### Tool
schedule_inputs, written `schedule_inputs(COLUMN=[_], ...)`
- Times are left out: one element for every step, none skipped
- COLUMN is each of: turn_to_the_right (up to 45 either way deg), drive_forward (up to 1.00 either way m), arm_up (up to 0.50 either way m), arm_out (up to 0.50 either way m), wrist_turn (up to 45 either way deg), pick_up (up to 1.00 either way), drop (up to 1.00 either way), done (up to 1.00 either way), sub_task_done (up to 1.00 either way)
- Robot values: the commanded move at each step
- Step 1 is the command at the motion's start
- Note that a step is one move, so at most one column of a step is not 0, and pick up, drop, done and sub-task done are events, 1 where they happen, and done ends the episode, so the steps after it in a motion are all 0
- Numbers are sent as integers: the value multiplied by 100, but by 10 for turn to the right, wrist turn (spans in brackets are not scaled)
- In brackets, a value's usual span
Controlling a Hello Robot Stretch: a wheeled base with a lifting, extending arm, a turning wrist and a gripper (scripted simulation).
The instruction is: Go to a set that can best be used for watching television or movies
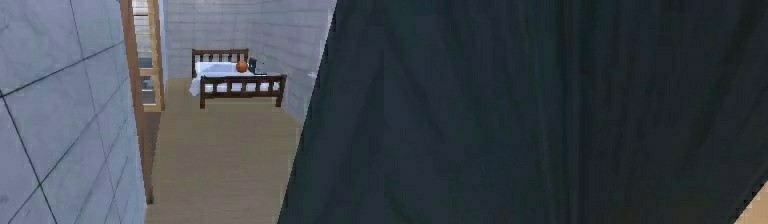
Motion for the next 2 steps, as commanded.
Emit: schedule_inputs(turn_to_the_right=[0, 60], drive_forward=[100, 0], arm_up=[0, 0], arm_out=[0, 0], wrist_turn=[0, 0], pick_up=[0, 0], drop=[0, 0], done=[0, 0], sub_task_done=[0, 0])
